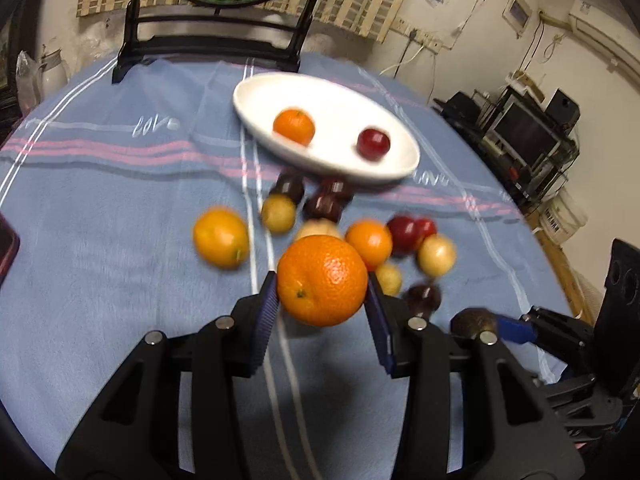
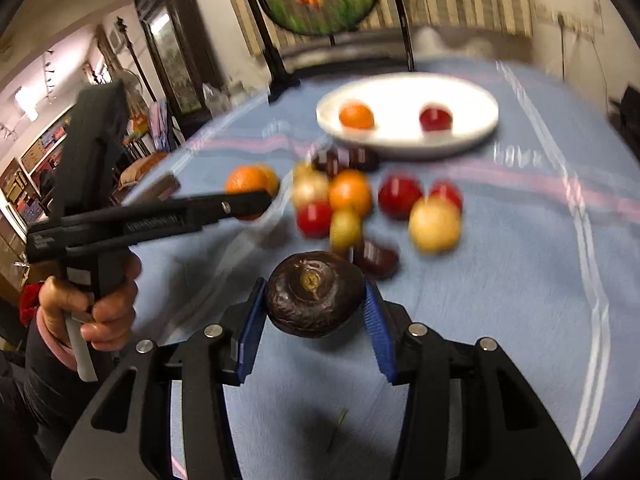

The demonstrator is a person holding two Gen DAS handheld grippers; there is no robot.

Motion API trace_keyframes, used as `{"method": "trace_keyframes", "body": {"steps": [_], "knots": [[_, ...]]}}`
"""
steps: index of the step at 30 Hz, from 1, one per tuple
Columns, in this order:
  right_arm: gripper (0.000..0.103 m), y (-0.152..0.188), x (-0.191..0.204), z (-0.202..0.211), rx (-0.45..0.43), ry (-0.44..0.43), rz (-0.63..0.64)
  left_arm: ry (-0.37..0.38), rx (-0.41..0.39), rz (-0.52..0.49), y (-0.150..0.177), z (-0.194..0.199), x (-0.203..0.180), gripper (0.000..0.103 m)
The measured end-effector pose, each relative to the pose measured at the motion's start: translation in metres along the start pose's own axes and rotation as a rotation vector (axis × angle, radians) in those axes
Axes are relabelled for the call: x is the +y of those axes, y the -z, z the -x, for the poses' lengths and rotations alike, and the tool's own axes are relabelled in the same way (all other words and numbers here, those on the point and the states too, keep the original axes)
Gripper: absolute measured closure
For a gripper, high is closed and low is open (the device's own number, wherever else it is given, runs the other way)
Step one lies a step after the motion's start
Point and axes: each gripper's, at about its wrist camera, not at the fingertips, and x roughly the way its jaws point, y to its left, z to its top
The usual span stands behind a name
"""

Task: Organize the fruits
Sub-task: 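Lower both held fruits onto the white plate and open both grippers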

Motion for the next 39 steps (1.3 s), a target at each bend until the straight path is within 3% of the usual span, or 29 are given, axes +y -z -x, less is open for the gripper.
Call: {"method": "trace_keyframes", "body": {"steps": [6, 9, 13, 20, 22, 24, 29, 33, 39], "knots": [[0.055, -0.081, -0.038, -0.013, -0.141, 0.145, -0.008, 0.0, -0.042, -0.01, -0.075, -0.021, -0.001, 0.059], [0.055, -0.115, -0.067, -0.036, -0.166, 0.203, -0.045, -0.056, -0.023, -0.03, -0.123, -0.049, 0.0, 0.059], [0.055, -0.152, -0.111, -0.08, -0.114, 0.234, -0.144, -0.143, 0.027, -0.042, -0.168, -0.094, 0.002, 0.059], [0.054, -0.171, -0.145, -0.135, -0.008, 0.214, -0.202, -0.225, 0.155, -0.037, -0.194, -0.161, 0.011, 0.059], [0.052, -0.169, -0.147, -0.137, 0.009, 0.211, -0.206, -0.227, 0.168, -0.03, -0.19, -0.162, 0.013, 0.056], [0.051, -0.167, -0.146, -0.133, 0.018, 0.215, -0.214, -0.231, 0.146, -0.039, -0.187, -0.151, 0.011, 0.027], [0.045, -0.145, -0.117, -0.084, -0.051, 0.192, -0.136, -0.274, 0.0, -0.111, -0.16, -0.075, -0.004, 0.007], [0.044, -0.113, -0.094, -0.048, -0.091, 0.176, -0.078, -0.276, -0.084, -0.137, -0.113, -0.025, -0.009, 0.003], [0.044, -0.053, -0.081, -0.027, -0.049, 0.145, -0.129, -0.226, -0.085, -0.07, -0.033, 0.004, 0.009, 0.003]]}}
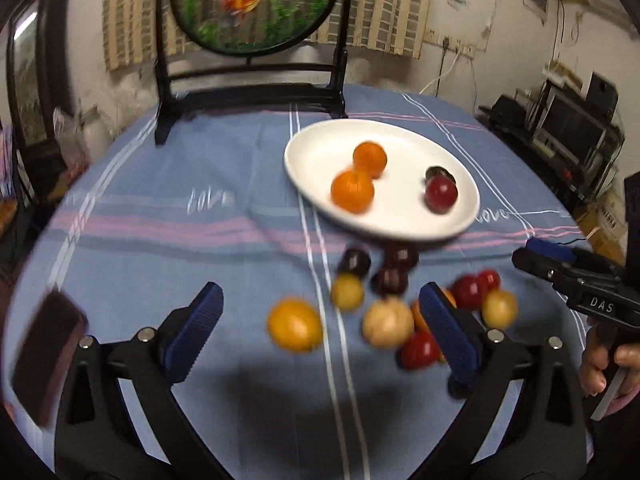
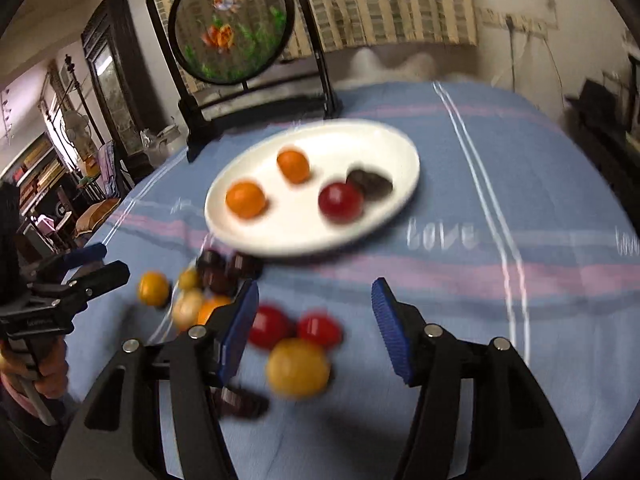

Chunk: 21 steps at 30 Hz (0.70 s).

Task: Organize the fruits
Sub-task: 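Lower both held fruits onto the white plate and open both grippers, then grasp a pale yellow fruit with the right gripper while the left gripper grasps a yellow-orange fruit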

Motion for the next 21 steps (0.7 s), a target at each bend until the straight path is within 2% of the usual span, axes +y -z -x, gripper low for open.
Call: {"method": "trace_keyframes", "body": {"steps": [3, 4, 8, 12, 21], "knots": [[0.044, 0.015, 0.005, 0.001, 0.029, 0.003, -0.006, 0.018, -0.006, 0.058, 0.02, -0.001, 0.011, 0.003], [0.044, 0.017, 0.009, 0.001, 0.036, 0.015, 0.008, -0.002, 0.008, 0.074, 0.023, -0.002, 0.013, 0.003], [0.044, 0.023, 0.016, -0.007, 0.075, 0.037, 0.04, 0.022, -0.007, 0.114, 0.026, 0.001, 0.016, 0.003], [0.05, 0.027, 0.019, -0.014, 0.117, 0.045, 0.055, 0.014, 0.023, 0.113, 0.029, -0.005, 0.014, 0.003], [0.057, 0.031, 0.017, -0.022, 0.146, 0.056, 0.054, -0.023, 0.004, 0.084, 0.031, -0.002, 0.01, 0.003]]}}
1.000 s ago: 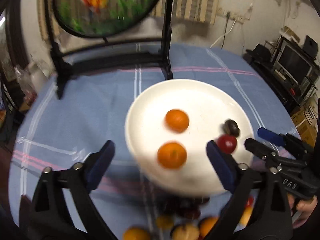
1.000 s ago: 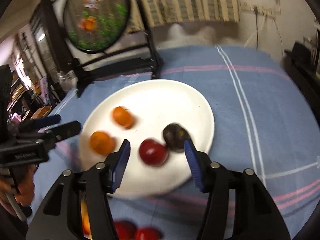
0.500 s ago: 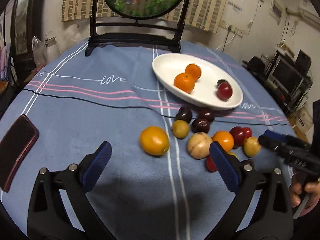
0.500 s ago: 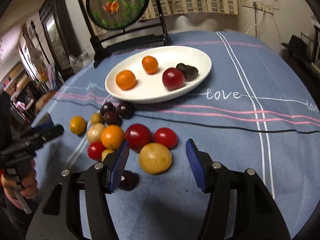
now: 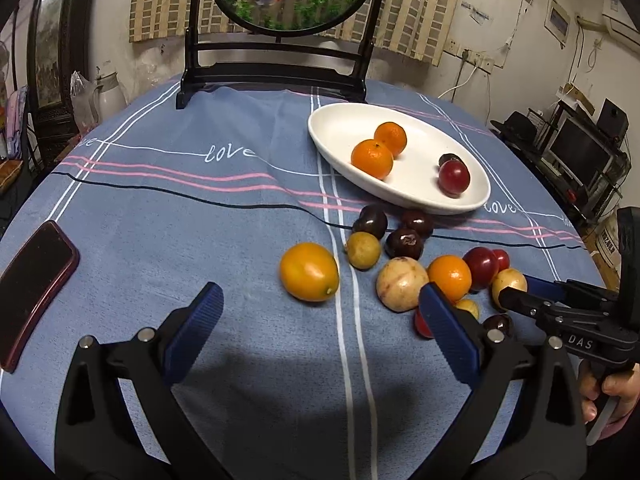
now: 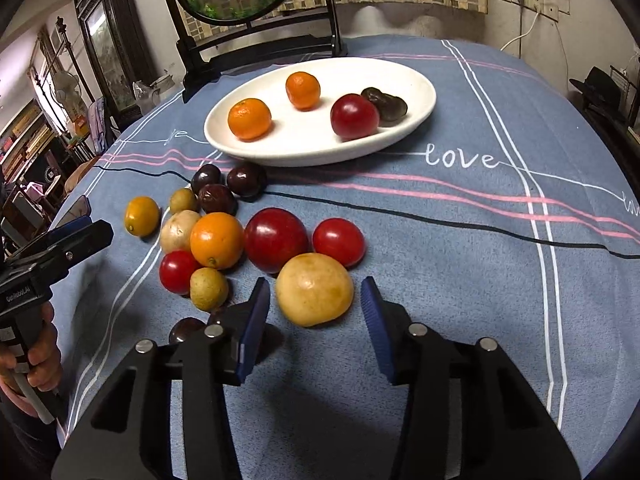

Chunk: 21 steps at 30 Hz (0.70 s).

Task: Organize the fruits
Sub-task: 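Grasp a pale yellow fruit with the right gripper while the left gripper grasps a yellow-orange fruit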

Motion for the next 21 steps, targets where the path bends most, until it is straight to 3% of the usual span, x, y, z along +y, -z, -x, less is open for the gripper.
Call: {"method": "trace_keyframes", "body": {"steps": [8, 13, 17, 21], "knots": [[0.064, 0.001, 0.003, -0.001, -0.003, 0.01, 0.02, -0.014, -0.002, -0.017, 0.001, 0.0, -0.002, 0.003], [0.064, 0.0, 0.0, 0.009, -0.045, -0.02, -0.006, -0.081, -0.006, -0.078, 0.0, -0.004, -0.003, 0.005], [0.064, -0.001, -0.001, 0.009, -0.037, -0.032, -0.018, -0.028, 0.033, -0.059, -0.007, -0.014, 0.009, 0.027], [0.064, -0.002, -0.002, 0.011, -0.044, -0.039, -0.024, -0.025, 0.072, -0.081, -0.009, -0.027, 0.01, 0.038]]}}
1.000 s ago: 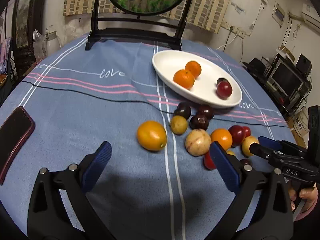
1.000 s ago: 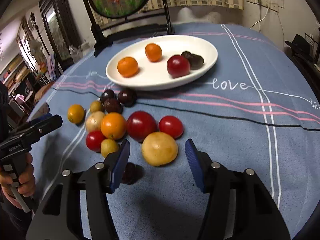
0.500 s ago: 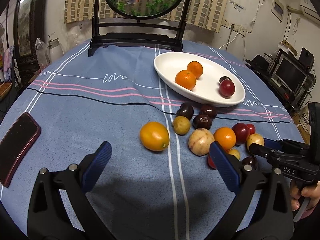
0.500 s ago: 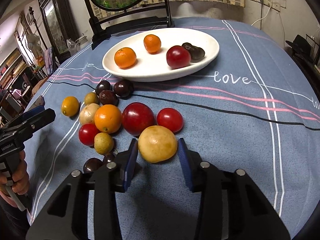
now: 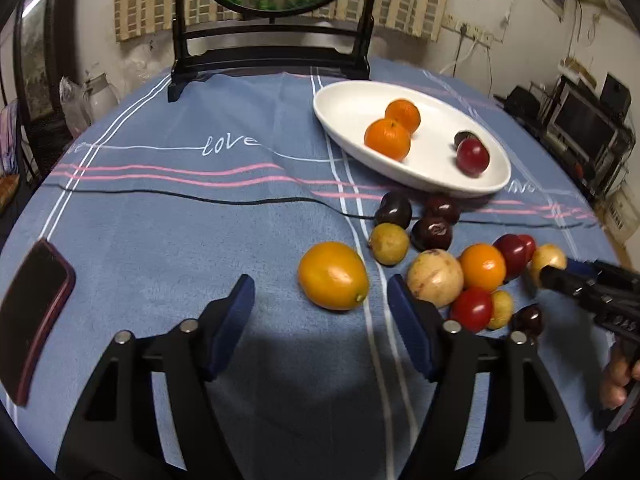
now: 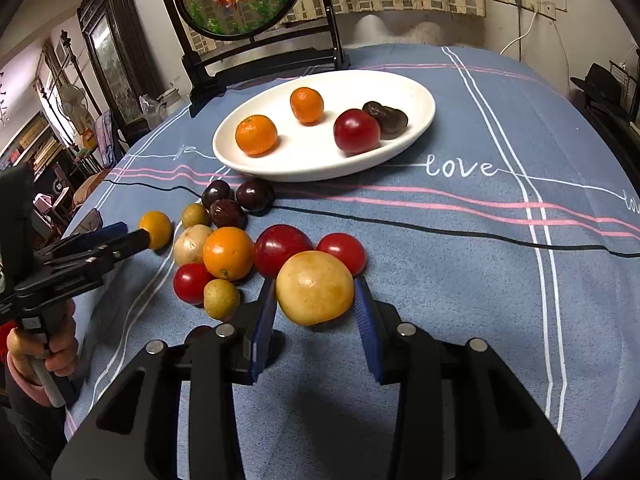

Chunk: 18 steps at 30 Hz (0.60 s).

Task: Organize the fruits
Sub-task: 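Grasp a pale yellow fruit with the right gripper while the left gripper grasps a yellow-orange fruit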

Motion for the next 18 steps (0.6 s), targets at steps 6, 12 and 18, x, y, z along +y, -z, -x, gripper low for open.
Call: {"method": "trace_keyframes", "body": {"steps": [6, 12, 18], "knots": [[0.064, 0.0, -0.001, 0.0, 0.004, 0.0, -0.003, 0.004, 0.026, -0.049, -0.003, -0.013, -0.006, 0.054], [0.064, 0.0, -0.001, 0.001, -0.001, 0.003, -0.002, -0.001, 0.044, -0.065, -0.006, -0.022, -0.008, 0.059], [0.064, 0.001, -0.001, 0.003, -0.013, 0.002, -0.002, -0.011, 0.047, -0.088, -0.003, -0.023, -0.012, 0.063]]}}
